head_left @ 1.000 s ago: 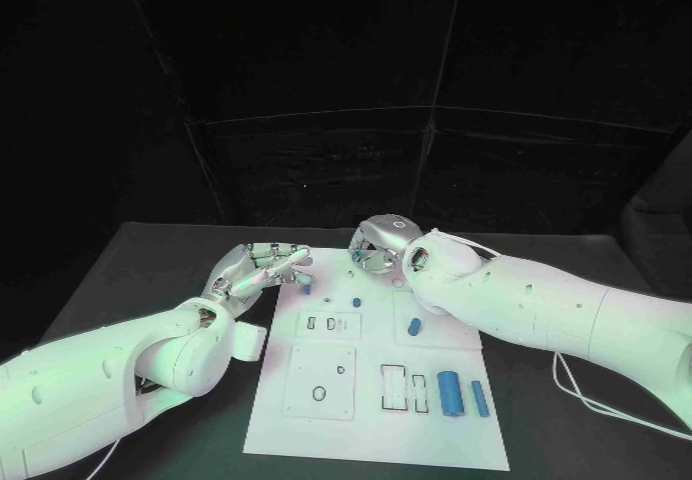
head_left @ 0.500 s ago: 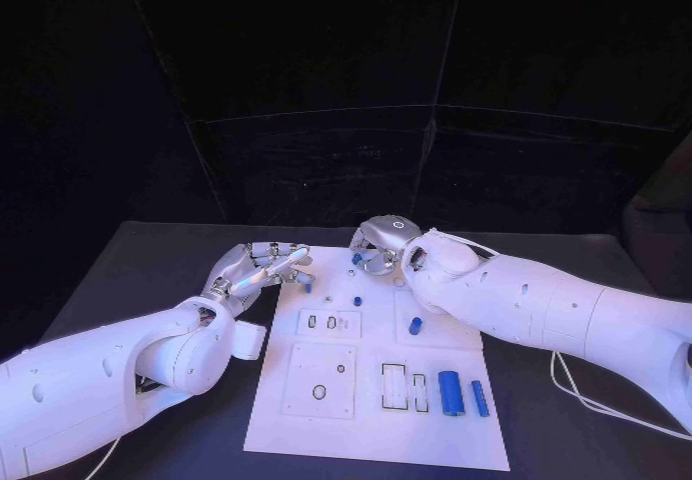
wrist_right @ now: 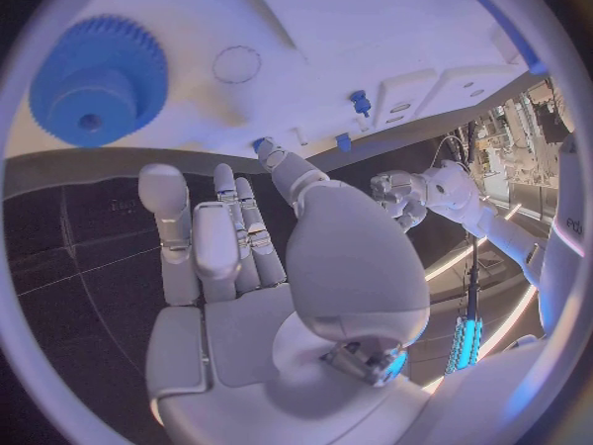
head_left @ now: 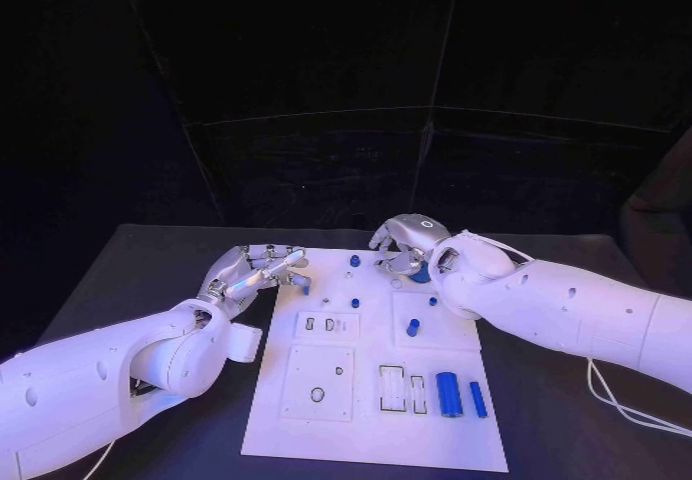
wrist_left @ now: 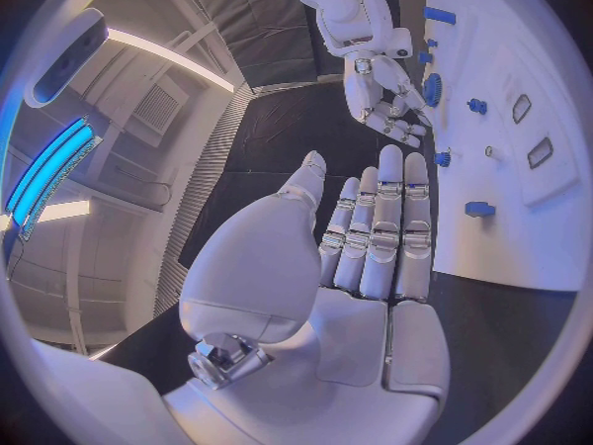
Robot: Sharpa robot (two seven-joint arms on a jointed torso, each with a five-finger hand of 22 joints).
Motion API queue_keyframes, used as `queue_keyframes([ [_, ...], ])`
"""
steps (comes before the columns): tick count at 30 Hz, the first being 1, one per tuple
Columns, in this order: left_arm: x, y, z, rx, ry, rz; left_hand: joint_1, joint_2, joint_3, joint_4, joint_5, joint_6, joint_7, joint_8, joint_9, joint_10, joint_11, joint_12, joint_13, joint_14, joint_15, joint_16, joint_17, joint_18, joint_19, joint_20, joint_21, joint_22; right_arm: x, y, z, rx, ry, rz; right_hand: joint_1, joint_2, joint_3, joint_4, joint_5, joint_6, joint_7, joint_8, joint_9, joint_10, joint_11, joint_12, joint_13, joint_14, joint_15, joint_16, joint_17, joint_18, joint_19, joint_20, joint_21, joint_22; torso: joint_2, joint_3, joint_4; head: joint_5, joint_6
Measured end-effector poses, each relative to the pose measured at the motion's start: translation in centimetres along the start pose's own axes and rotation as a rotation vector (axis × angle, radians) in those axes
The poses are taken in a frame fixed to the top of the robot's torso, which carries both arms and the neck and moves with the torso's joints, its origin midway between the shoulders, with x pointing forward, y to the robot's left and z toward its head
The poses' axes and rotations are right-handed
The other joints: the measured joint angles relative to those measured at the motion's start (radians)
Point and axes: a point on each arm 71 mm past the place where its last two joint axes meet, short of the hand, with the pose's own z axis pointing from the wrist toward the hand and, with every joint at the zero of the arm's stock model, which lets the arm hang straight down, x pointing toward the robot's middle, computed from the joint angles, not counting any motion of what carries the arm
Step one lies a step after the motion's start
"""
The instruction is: Assemble the parts on the task board
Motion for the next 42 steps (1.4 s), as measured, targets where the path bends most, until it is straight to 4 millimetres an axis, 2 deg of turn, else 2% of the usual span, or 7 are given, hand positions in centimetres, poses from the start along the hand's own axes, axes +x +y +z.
queue_keyframes([
  [4, -0.1, 0.0, -0.1, -0.001, 0.0, 0.0, 0.0, 0.0, 0.0, 0.0, 0.0, 0.0, 0.0, 0.0, 0.0, 0.0, 0.0, 0.0, 0.0, 0.0, 0.0, 0.0, 0.001, 0.0, 0.0, 0.0, 0.0, 0.0, -1.4, -2.0, -1.7, 0.049, -0.004, 0.064, -0.097, -0.03, -0.07, 0.079, 0.072, 0.006, -0.018, -0.001, -0.001, 0.135, -0.031, 0.086, 0.05, -0.002, -0.028, 0.079, 0.128, -0.01, 0.057, -0.022, 0.066, 0.099, 0.0, 0.0015, -0.005, -0.005, 0.003],
  [8, -0.1, 0.0, -0.1, -0.002, 0.002, -0.001, 0.0, 0.0, 0.0, 0.0, 0.0, 0.0, 0.0, 0.0, 0.0, 0.0, 0.0, 0.0, 0.0, 0.0, 0.0, 0.0, 0.001, 0.0, 0.0, 0.0, 0.0, 0.0, -2.1, -4.7, -3.5, 0.122, 0.024, 0.128, -0.094, -0.045, -0.155, 0.103, 0.087, -0.001, -0.036, -0.009, -0.004, 0.194, -0.052, 0.2, 0.154, -0.003, -0.043, 0.12, 0.191, -0.024, 0.091, -0.045, 0.113, 0.17, 0.0, 0.0039, -0.0106, -0.01, 0.005],
  [13, 0.0, -0.1, -0.1, -0.002, 0.003, -0.002, 0.0, 0.0, 0.0, 0.0, 0.0, 0.0, 0.0, 0.0, 0.0, 0.0, 0.0, 0.0, 0.0, 0.0, 0.0, 0.0, 0.002, 0.0, 0.0, 0.0, 0.0, -0.001, -2.4, -6.5, -4.8, 0.177, 0.072, 0.174, -0.035, -0.021, -0.283, 0.158, 0.078, -0.01, -0.043, -0.009, -0.004, 0.183, -0.05, 0.549, 0.53, -0.002, -0.052, 0.153, 0.241, -0.04, 0.117, -0.043, 0.156, 0.235, 0.0, 0.0064, -0.0138, -0.017, 0.006],
  [18, 0.0, 0.0, 0.0, -0.002, 0.005, -0.003, 0.0, 0.0, 0.003, -0.003, 0.0, 0.0, 0.0, 0.0, 0.0, 0.0, 0.0, 0.0, 0.0, 0.0, 0.0, 0.0, 0.002, 0.0, 0.0, 0.0, 0.0, -0.001, -2.2, -6.9, -5.1, 0.201, 0.108, 0.18, 0.021, -0.01, -0.348, 0.212, 0.078, -0.023, -0.036, -0.008, -0.004, 0.166, -0.047, 0.812, 0.832, -0.001, -0.047, 0.18, 0.27, -0.04, 0.128, -0.039, 0.176, 0.269, 0.001, 0.0075, -0.0139, -0.021, 0.007],
  [34, 0.1, 0.1, 0.1, -0.004, 0.007, -0.004, 0.004, 0.004, 0.003, -0.003, 0.0, 0.0, 0.0, 0.0, 0.0, 0.0, 0.0, 0.0, 0.0, 0.0, 0.0, 0.0, 0.003, 0.0, 0.0, 0.0, 0.0, -0.001, -1.3, -6.5, -4.1, 0.235, 0.165, 0.153, 0.074, 0.022, -0.365, 0.228, 0.115, -0.027, -0.033, 0.005, -0.004, 0.195, -0.043, 0.987, 1.041, -0.001, -0.041, 0.211, 0.27, -0.039, 0.142, -0.032, 0.205, 0.317, 0.002, 0.0053, -0.0113, -0.021, 0.001],
  [36, 0.1, 0.1, 0.1, -0.004, 0.007, -0.004, 0.004, 0.004, 0.003, -0.003, 0.0, 0.0, 0.0, 0.0, 0.0, 0.0, 0.0, 0.0, 0.0, 0.0, 0.0, 0.0, 0.003, 0.0, 0.0, 0.0, 0.0, -0.002, -1.3, -6.5, -4.0, 0.239, 0.167, 0.147, 0.088, 0.03, -0.361, 0.225, 0.116, -0.027, -0.033, 0.005, -0.003, 0.209, -0.044, 1.015, 1.071, -0.001, -0.041, 0.217, 0.27, -0.054, 0.146, -0.036, 0.211, 0.328, 0.002, 0.0049, -0.0113, -0.021, 0.0],
  [42, 0.1, 0.1, 0.1, -0.004, 0.007, -0.004, 0.004, 0.004, 0.003, -0.003, 0.0, 0.0, 0.0, 0.0, 0.0, 0.0, 0.0, 0.0, 0.0, 0.0, 0.0, 0.0, 0.004, 0.0, 0.0, 0.0, 0.0, -0.002, -1.3, -6.6, -4.0, 0.249, 0.172, 0.125, 0.109, 0.039, -0.346, 0.21, 0.112, -0.02, -0.033, 0.012, -0.003, 0.242, -0.043, 1.09, 1.154, -0.001, -0.041, 0.223, 0.27, -0.055, 0.153, -0.036, 0.221, 0.349, 0.003, 0.0048, -0.0118, -0.02, -0.002],
])
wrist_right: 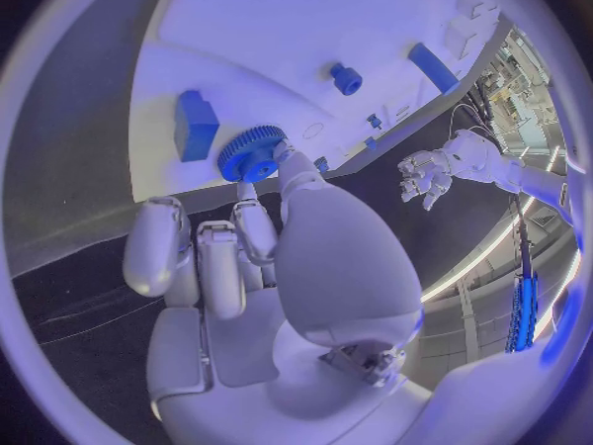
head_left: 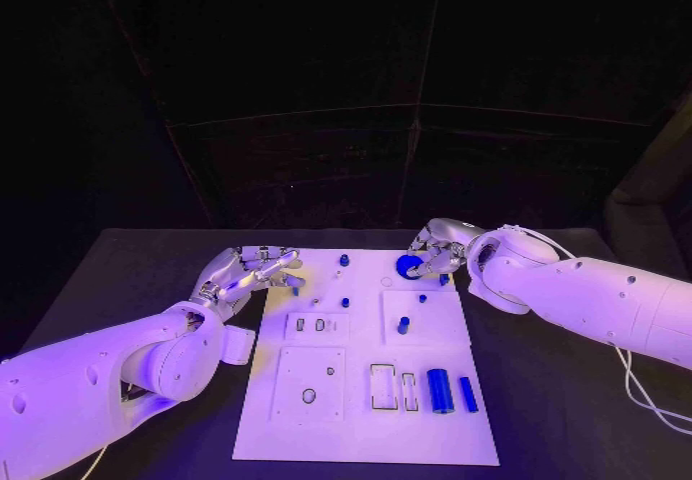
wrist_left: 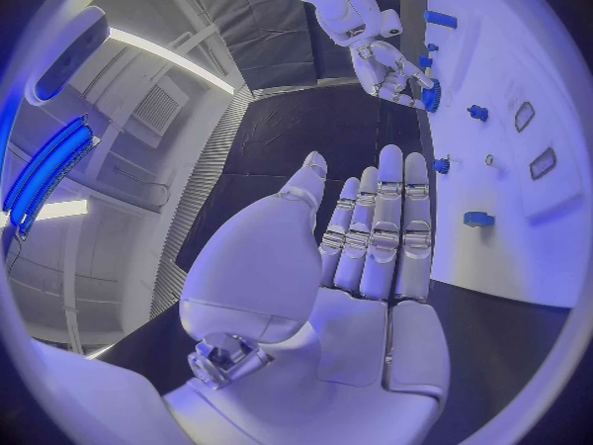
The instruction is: Assemble the parts on the task board
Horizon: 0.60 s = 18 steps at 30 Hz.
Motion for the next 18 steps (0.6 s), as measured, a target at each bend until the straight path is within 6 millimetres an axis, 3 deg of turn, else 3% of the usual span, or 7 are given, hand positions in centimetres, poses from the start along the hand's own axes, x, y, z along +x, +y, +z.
queue_keyframes([
  [11, -0.07, 0.02, 0.0, -0.001, -0.001, 0.0, 0.0, 0.0, 0.002, -0.002, 0.0, 0.0, 0.0, 0.0, 0.0, 0.0, 0.0, 0.0, 0.0, 0.0, 0.0, 0.0, 0.001, 0.0, 0.0, 0.0, 0.0, 0.0, -0.11, 0.17, 0.01, -0.003, 0.0, -0.029, 0.01, 0.01, 0.018, -0.018, -0.001, 0.018, 0.0, 0.01, 0.0, 0.026, -0.002, 0.062, 0.066, 0.0, 0.0, 0.007, 0.0, 0.0, 0.004, 0.003, 0.011, 0.016, 0.001, 0.0005, -0.0007, 0.001, -0.001],
  [18, -0.08, 0.02, 0.0, -0.001, 0.0, 0.0, 0.0, 0.0, 0.002, -0.002, 0.0, 0.0, 0.0, -0.004, 0.0, 0.0, 0.0, -0.004, 0.0, 0.0, 0.0, 0.0, 0.002, 0.0, 0.0, 0.0, 0.0, -0.001, -0.2, 0.87, 0.04, -0.026, -0.024, -0.035, 0.058, 0.044, 0.101, -0.052, -0.096, 0.078, -0.006, 0.039, 0.001, 0.052, -0.02, 0.107, 0.07, -0.002, -0.003, 0.015, 0.0, 0.0, 0.023, -0.009, 0.028, 0.047, 0.001, 0.0007, -0.001, 0.001, -0.002],
])
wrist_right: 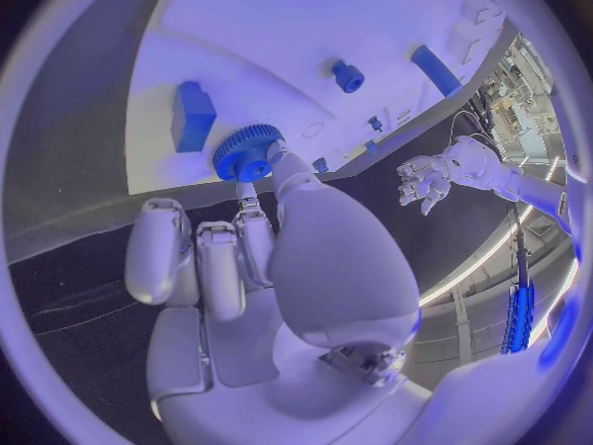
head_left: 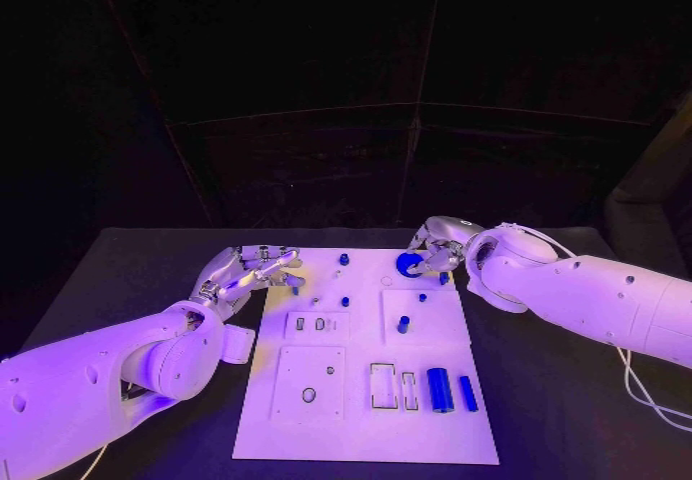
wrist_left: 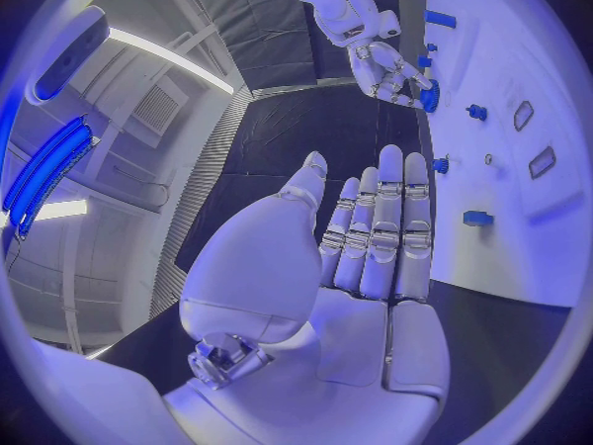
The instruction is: Assemble the parts on the task board
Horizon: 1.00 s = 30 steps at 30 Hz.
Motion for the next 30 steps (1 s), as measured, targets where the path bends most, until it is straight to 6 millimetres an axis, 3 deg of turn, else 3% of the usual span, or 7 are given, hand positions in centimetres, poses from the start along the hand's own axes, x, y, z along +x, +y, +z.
queue_keyframes([
  [3, 0.0, 0.0, 0.0, 0.0, 0.0, 0.0, 0.004, 0.004, 0.0, 0.0, 0.0, 0.0, 0.0, 0.0, 0.0, 0.0, 0.0, 0.0, 0.0, 0.0, 0.0, 0.0, 0.0, 0.0, 0.0, 0.0, 0.0, 0.0, 0.0, 0.6, -0.1, -0.024, -0.028, 0.001, 0.016, 0.012, 0.041, -0.019, -0.012, 0.0, 0.0, 0.0, -0.003, 0.008, -0.008, 0.01, 0.0, 0.001, -0.012, 0.0, 0.0, -0.016, 0.014, -0.007, 0.014, 0.029, 0.0, 0.0, 0.0, 0.0, -0.001],
  [11, 0.0, 0.0, -0.1, -0.001, 0.001, -0.001, 0.004, 0.004, 0.003, -0.003, 0.0, 0.0, 0.0, 0.0, 0.0, 0.003, 0.004, 0.0, 0.0, 0.0, 0.0, -0.004, 0.001, 0.0, 0.0, 0.0, -0.004, 0.0, -0.1, 3.8, -0.9, -0.124, -0.108, 0.042, 0.008, 0.026, 0.064, -0.034, -0.019, 0.0, 0.0, 0.0, -0.005, 0.011, -0.011, 0.012, 0.0, 0.0, -0.014, 0.004, 0.0, -0.016, 0.023, -0.013, 0.027, 0.062, 0.0, -0.0007, 0.0, 0.001, 0.0],
  [12, 0.0, 0.0, -0.1, -0.001, 0.002, -0.001, 0.004, 0.004, 0.003, -0.003, 0.0, 0.0, 0.0, 0.0, 0.0, 0.004, 0.004, 0.0, 0.0, 0.0, 0.0, -0.004, 0.001, 0.0, 0.0, 0.0, -0.004, 0.0, -0.1, 4.2, -1.0, -0.136, -0.115, 0.047, 0.007, 0.027, 0.064, -0.034, -0.019, 0.0, 0.0, 0.0, -0.038, 0.011, -0.011, 0.012, 0.0, 0.0, -0.014, 0.004, 0.0, -0.016, 0.027, -0.016, 0.031, 0.064, 0.0, -0.0008, 0.0, 0.001, 0.001],
  [13, 0.0, 0.0, -0.1, -0.001, 0.002, -0.001, 0.004, 0.004, 0.003, -0.003, 0.0, 0.0, 0.0, 0.0, 0.0, 0.004, 0.004, 0.0, 0.0, 0.0, 0.0, -0.004, 0.001, 0.0, 0.0, 0.0, -0.004, 0.0, -0.1, 4.6, -1.1, -0.147, -0.121, 0.051, 0.002, 0.028, 0.067, -0.037, -0.019, 0.0, 0.0, 0.0, -0.046, 0.011, -0.011, 0.013, 0.0, 0.0, -0.014, 0.004, 0.0, -0.016, 0.032, -0.015, 0.031, 0.069, 0.0, -0.0009, 0.0, 0.001, 0.001],
  [22, 0.1, -0.1, -0.1, -0.002, 0.005, -0.003, 0.004, 0.004, 0.003, -0.003, 0.0, 0.0, 0.0, 0.0, 0.0, 0.003, 0.004, 0.0, 0.0, 0.0, 0.0, -0.004, 0.002, 0.0, 0.0, 0.0, -0.004, -0.001, 0.6, 9.7, -0.4, -0.252, -0.143, 0.072, -0.041, 0.003, 0.095, -0.03, -0.008, 0.001, 0.0, 0.0, -0.045, 0.011, -0.011, 0.012, -0.003, 0.0, -0.014, 0.004, 0.0, -0.016, 0.034, -0.012, 0.038, 0.083, 0.0, -0.0021, 0.0028, 0.007, 0.001],
  [30, 0.2, -0.1, -0.1, -0.003, 0.007, -0.004, 0.004, 0.004, 0.003, -0.003, 0.0, 0.0, 0.0, 0.0, 0.0, 0.004, 0.004, 0.0, 0.0, 0.0, 0.0, -0.004, 0.003, 0.0, 0.0, 0.0, -0.004, -0.001, 1.9, 12.7, 1.3, -0.277, -0.13, 0.057, -0.05, -0.006, 0.112, -0.021, -0.008, 0.002, 0.0, 0.0, -0.045, 0.011, -0.011, 0.007, -0.003, 0.0, -0.014, 0.004, 0.0, -0.016, 0.034, -0.012, 0.038, 0.084, 0.001, -0.0027, 0.0035, 0.013, -0.003],
])
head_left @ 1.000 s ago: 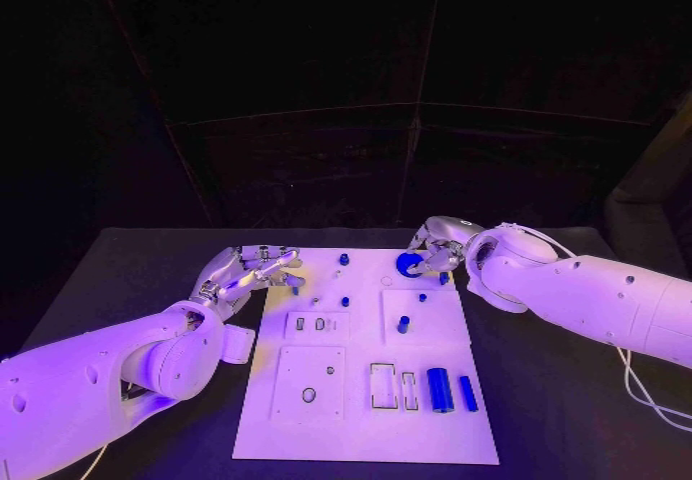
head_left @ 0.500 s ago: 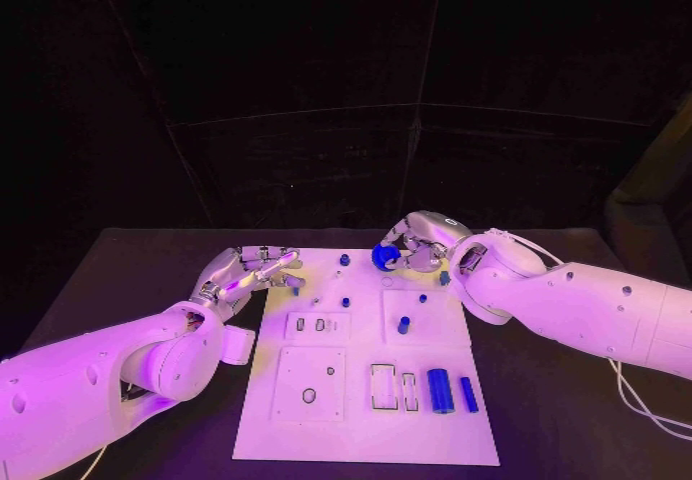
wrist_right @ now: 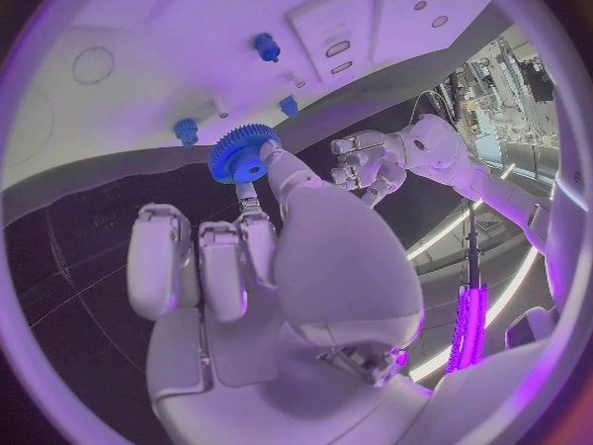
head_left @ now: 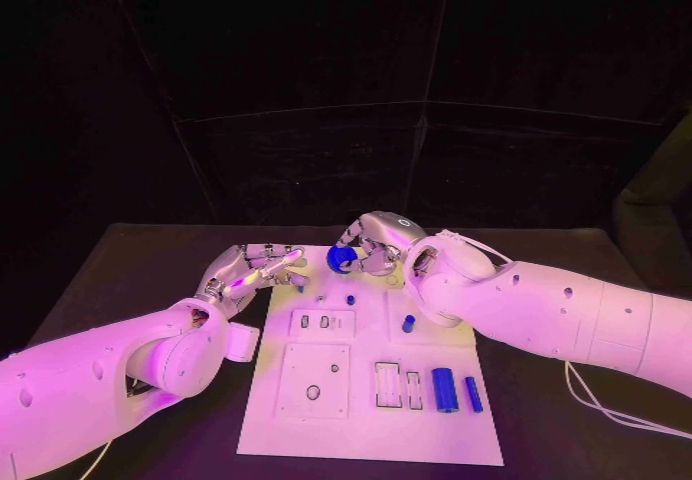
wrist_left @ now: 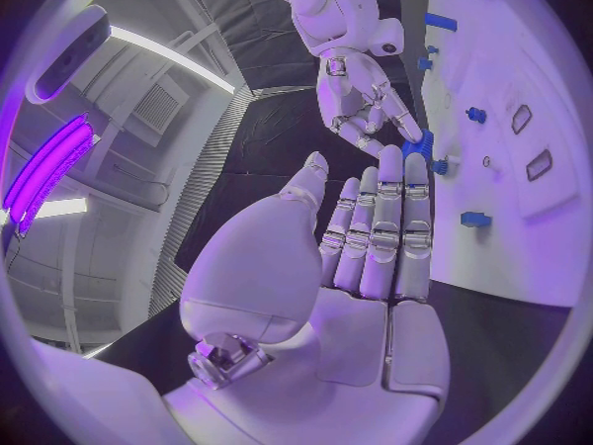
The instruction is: Assemble the parts on the task board
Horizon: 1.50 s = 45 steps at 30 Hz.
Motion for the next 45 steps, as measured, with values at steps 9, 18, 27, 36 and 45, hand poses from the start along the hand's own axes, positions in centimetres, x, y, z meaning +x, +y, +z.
queue_keyframes([
  [9, 0.1, 0.0, 0.1, 0.0, 0.004, -0.002, 0.0, 0.0, 0.0, 0.0, 0.0, 0.0, 0.0, 0.0, 0.0, 0.0, 0.0, 0.0, 0.0, 0.0, 0.0, 0.0, 0.0, 0.0, 0.0, 0.0, 0.0, 0.0, 1.5, 0.6, 0.9, 0.014, 0.049, -0.024, -0.022, -0.01, 0.014, 0.008, -0.01, 0.0, 0.0, -0.001, 0.0, -0.004, 0.004, -0.008, 0.0, 0.0, 0.0, 0.0, 0.0, 0.0, 0.004, 0.004, 0.0, 0.0, 0.001, 0.0007, 0.0003, 0.004, -0.006],
  [18, 0.2, 0.0, 0.1, 0.0, 0.006, -0.003, 0.005, 0.005, 0.003, -0.003, 0.0, 0.0, 0.0, 0.0, 0.0, 0.0, 0.0, -0.004, 0.0, 0.0, 0.0, 0.0, 0.001, 0.0, 0.0, 0.0, 0.0, -0.001, 2.1, 0.1, 1.3, 0.044, 0.084, -0.072, -0.045, -0.032, 0.02, 0.007, -0.021, 0.019, -0.003, -0.027, 0.001, -0.017, 0.016, -0.035, 0.0, 0.0, 0.0, 0.0, 0.0, 0.0, 0.003, 0.004, 0.0, 0.0, 0.001, 0.0018, 0.0005, 0.009, -0.011],
  [27, 0.2, 0.1, 0.1, 0.0, 0.006, -0.003, 0.005, 0.005, 0.003, -0.003, 0.0, 0.0, 0.0, 0.0, 0.0, 0.0, 0.0, -0.004, 0.0, 0.0, 0.0, 0.0, 0.001, 0.0, 0.0, 0.0, 0.0, -0.001, 2.2, -0.5, 1.5, 0.071, 0.09, -0.119, -0.055, -0.042, 0.027, 0.007, -0.031, 0.021, -0.005, -0.039, 0.029, -0.026, 0.018, -0.042, 0.0, 0.001, 0.007, 0.0, 0.001, 0.0, 0.003, 0.011, 0.0, -0.001, 0.001, 0.0024, -0.0006, 0.01, -0.013],
  [36, 0.2, 0.1, 0.2, 0.0, 0.007, -0.003, 0.005, 0.005, 0.003, -0.003, 0.0, 0.0, 0.0, 0.0, 0.0, 0.0, 0.0, -0.004, 0.0, 0.0, 0.0, 0.0, 0.001, 0.0, 0.0, 0.0, 0.0, -0.001, 2.4, -0.5, 1.5, 0.079, 0.099, -0.147, -0.098, -0.067, 0.024, 0.018, -0.051, -0.021, 0.008, -0.062, 0.039, -0.04, 0.032, -0.066, 0.0, 0.0, 0.015, 0.0, 0.001, 0.0, 0.002, 0.019, 0.0, -0.004, 0.001, 0.002, -0.0007, 0.008, -0.012],
  [45, 0.2, 0.1, 0.2, 0.0, 0.007, -0.004, 0.005, 0.005, 0.003, -0.003, 0.0, 0.0, 0.0, 0.0, 0.0, 0.0, 0.0, -0.004, 0.0, 0.0, 0.0, 0.0, 0.0, 0.0, 0.0, 0.0, 0.0, -0.001, 2.5, -0.6, 1.5, 0.088, 0.12, -0.164, -0.22, -0.091, -0.151, 0.161, 0.034, -0.066, 0.016, -0.069, 0.038, -0.049, 0.041, -0.082, 0.0, 0.0, 0.029, 0.0, 0.0, 0.0, 0.0, 0.029, 0.0, -0.006, 0.001, 0.0017, -0.0009, 0.008, -0.012],
])
